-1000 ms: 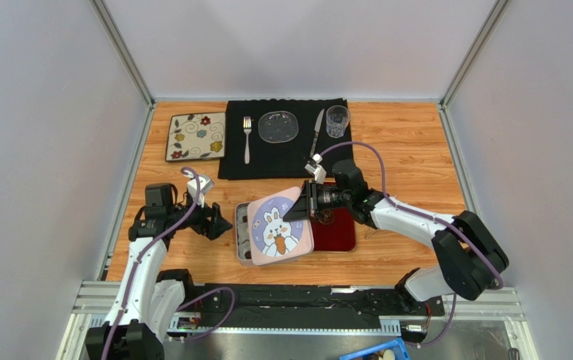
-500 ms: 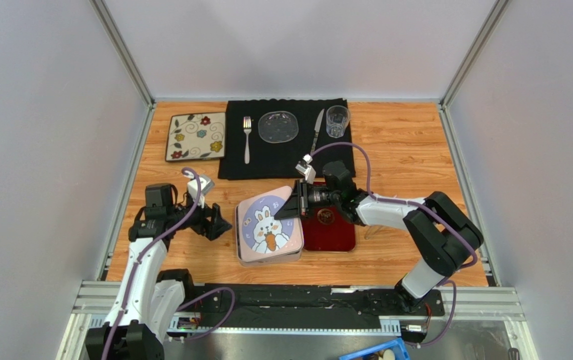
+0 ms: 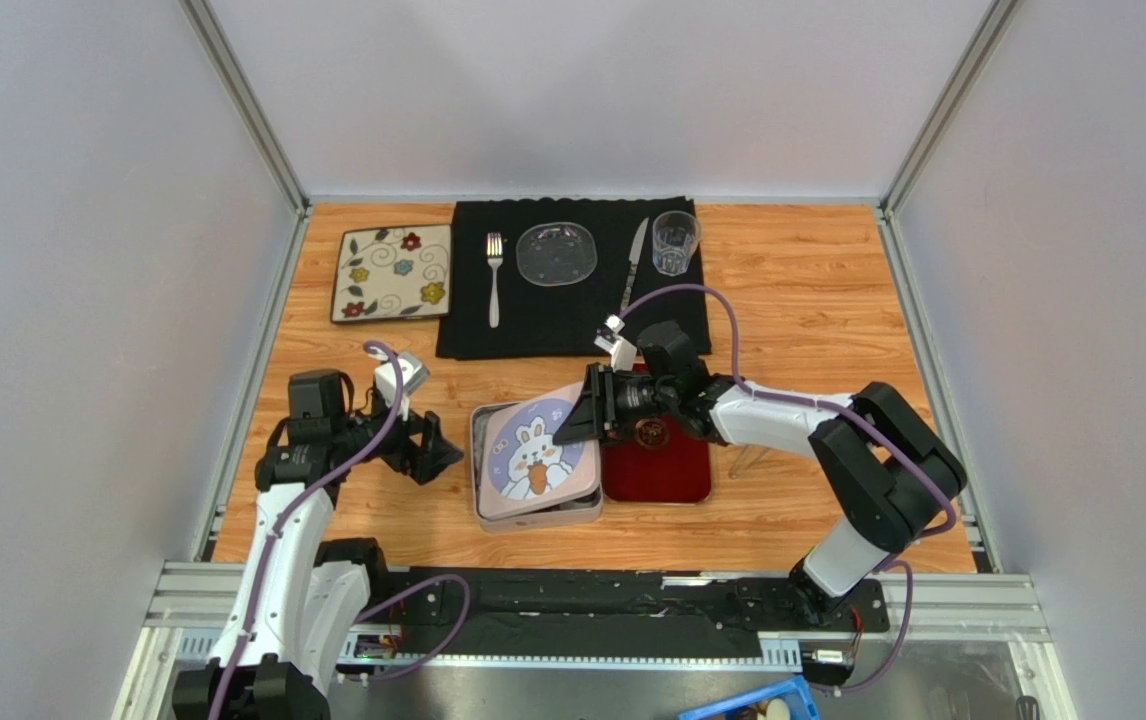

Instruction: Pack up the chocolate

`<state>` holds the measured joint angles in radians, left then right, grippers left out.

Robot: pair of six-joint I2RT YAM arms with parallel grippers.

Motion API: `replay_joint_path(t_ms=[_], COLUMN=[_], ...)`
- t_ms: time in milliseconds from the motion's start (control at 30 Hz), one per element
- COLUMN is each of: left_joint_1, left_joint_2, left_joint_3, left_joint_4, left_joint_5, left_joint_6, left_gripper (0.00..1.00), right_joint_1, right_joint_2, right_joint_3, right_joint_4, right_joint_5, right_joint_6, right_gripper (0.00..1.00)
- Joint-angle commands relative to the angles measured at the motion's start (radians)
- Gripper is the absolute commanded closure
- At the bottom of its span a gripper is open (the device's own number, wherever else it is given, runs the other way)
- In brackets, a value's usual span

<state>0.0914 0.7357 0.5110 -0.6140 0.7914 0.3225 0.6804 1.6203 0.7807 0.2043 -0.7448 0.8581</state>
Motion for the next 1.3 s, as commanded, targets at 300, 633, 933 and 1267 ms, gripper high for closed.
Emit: replay_joint_path(t_ms=[300, 633, 933, 1267], left_joint_1=[0.002, 0.001, 0.002, 0.002], left_joint_2=[0.004, 0.008, -0.004, 0.022], left_joint_3=[0.007, 0.018, 0.031, 0.015], left_joint_4=[-0.009, -0.003, -0.021, -0.016], left_joint_5=[0.016, 0.009, 0.019, 0.017], left_joint_6=[0.044, 0.032, 0.030, 0.038], left_gripper=[0.12, 0.12, 0.13, 0.13], right_joint_1=[0.004, 0.004, 0.004, 0.005], right_joint_2=[-0.062, -0.071, 0.033, 0.107], right_joint_3=[0.153, 0.166, 0.221, 0.282], right_joint_4=[-0.530, -0.698, -0.594, -0.574], right_joint_5=[0.125, 0.243, 0.257, 0.225], right_joint_6=[-0.413, -0.487, -0.370, -0.320], right_gripper=[0.52, 0.42, 0.43, 0.43])
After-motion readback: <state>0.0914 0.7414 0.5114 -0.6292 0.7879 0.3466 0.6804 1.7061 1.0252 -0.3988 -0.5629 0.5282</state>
